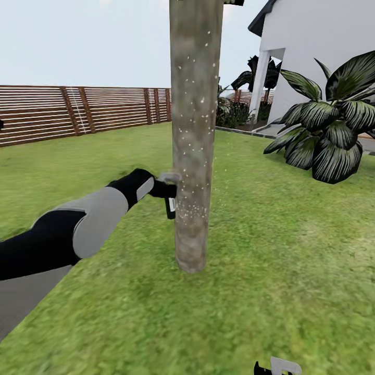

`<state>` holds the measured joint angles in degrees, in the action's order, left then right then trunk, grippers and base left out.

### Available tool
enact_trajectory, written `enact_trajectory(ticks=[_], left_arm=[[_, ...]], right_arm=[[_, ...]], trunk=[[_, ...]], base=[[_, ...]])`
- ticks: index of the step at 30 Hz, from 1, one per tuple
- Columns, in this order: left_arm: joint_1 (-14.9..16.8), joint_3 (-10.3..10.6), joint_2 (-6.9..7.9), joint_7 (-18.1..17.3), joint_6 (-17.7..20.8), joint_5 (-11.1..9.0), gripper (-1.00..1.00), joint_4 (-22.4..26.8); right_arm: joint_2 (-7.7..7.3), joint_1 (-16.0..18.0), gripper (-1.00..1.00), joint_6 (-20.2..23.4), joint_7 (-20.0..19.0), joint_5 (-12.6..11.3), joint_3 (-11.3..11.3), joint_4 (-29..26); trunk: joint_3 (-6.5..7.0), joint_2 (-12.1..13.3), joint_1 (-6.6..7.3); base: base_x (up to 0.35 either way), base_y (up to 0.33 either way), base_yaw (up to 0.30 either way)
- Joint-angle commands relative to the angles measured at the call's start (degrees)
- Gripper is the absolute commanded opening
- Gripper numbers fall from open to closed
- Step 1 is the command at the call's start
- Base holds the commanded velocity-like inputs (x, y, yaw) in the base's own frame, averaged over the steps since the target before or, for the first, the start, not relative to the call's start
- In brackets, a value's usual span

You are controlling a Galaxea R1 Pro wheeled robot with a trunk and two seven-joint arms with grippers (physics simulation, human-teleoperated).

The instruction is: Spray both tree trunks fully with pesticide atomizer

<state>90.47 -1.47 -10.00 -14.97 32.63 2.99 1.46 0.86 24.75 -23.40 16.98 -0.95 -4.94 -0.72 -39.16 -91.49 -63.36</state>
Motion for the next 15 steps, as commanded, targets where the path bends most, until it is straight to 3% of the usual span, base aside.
enact_trajectory(ticks=[1,5,7,9,11,13,15], left_arm=[[-0.9,-0.2,0.0,-0.2,-0.5,0.3,-1.0,0.2],[-9.8,-0.3,0.0,-0.3,-9.8,0.3,-1.0,0.2],[-12.6,-0.3,0.0,-0.3,-12.3,0.3,-1.0,0.2],[-18.5,-0.3,0.0,-0.3,-16.0,0.4,-1.0,0.2],[-21.8,-0.3,0.0,-0.3,-18.8,0.4,-1.0,0.2],[-28.4,-0.2,0.0,-0.3,-23.4,0.4,-1.0,0.2],[-31.7,-0.2,0.0,-0.2,-26.7,0.4,-1.0,0.3]], right_arm=[[0.02,0.0,1.0,-0.3,-0.1,-0.1,-0.4,0.0],[-0.06,0.0,1.0,-0.3,-0.1,0.0,-0.4,-0.1],[-0.06,0.0,1.0,-0.2,-0.1,0.0,-0.4,0.0],[-0.18,0.0,1.0,-0.2,-0.1,0.1,-0.4,0.9],[-0.19,0.0,1.0,-0.1,-0.1,0.1,-0.4,1.6],[-0.13,0.0,1.0,-0.1,-0.1,0.1,-0.4,2.8],[-0.09,0.0,1.0,-0.1,-0.1,0.1,-0.4,3.3]], trunk=[[-0.04,0.0,0.01],[-0.04,0.0,0.01],[-0.04,0.0,0.01],[-0.04,0.0,0.01],[-0.04,0.0,0.01],[-0.04,0.0,0.01],[-0.04,0.0,0.01]], base=[[0.0,0.0,0.0],[0.0,0.0,0.0],[0.0,0.0,0.0],[0.0,0.0,0.0],[0.0,0.0,0.0],[0.0,0.0,0.0],[0.0,0.0,0.0]])
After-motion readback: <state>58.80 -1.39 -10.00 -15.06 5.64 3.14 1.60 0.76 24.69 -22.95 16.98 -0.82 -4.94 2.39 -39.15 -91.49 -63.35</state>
